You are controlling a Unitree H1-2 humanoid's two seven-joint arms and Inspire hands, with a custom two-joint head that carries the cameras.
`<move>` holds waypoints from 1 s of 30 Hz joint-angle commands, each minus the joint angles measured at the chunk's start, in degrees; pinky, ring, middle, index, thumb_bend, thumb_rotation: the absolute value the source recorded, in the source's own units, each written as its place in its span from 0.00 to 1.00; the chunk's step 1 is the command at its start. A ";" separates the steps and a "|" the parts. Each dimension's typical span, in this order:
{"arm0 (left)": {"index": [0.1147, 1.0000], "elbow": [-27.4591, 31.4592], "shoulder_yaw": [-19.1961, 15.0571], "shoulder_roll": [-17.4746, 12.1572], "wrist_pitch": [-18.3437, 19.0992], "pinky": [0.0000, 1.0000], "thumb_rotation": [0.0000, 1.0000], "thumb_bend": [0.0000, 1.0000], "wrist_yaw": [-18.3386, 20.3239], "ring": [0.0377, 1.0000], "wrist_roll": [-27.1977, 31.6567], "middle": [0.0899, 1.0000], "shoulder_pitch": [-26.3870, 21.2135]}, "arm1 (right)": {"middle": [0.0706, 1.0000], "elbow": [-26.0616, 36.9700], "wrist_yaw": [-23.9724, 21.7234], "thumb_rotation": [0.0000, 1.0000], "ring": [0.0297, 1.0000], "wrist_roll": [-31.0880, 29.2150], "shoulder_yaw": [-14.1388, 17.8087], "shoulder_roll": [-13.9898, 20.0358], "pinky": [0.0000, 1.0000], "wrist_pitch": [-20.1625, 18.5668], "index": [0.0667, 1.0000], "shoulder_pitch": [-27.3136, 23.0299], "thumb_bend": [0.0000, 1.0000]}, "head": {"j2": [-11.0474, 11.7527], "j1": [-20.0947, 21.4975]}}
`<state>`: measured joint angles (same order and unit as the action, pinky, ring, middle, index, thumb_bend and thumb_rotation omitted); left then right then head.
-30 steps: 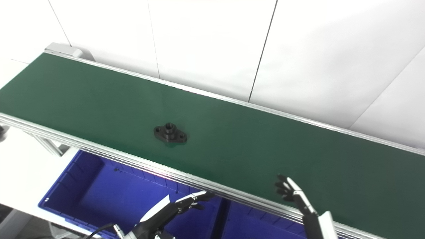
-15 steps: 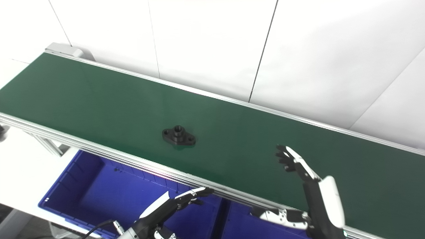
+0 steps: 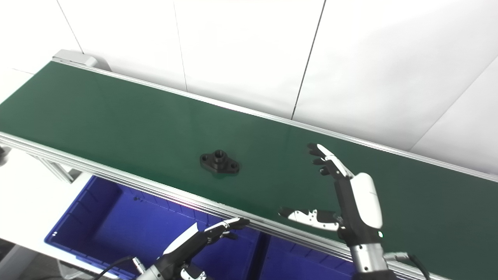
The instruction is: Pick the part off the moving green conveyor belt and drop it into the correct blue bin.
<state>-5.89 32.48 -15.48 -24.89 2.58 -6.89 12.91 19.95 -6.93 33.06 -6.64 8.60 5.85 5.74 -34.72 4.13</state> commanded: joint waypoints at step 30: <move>0.97 2.34 -4.76 -3.16 -2.03 0.92 0.38 0.97 5.26 0.96 4.06 1.00 -0.02 | 0.71 -13.57 3.20 0.27 0.67 11.23 -6.06 -7.05 0.61 -12.31 0.81 -14.45 0.84 | -4.05 19.04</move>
<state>-5.00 28.51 -17.85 -24.89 7.38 -3.66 13.00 6.42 -5.67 44.21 -12.66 2.71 -5.68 -6.41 -38.85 23.19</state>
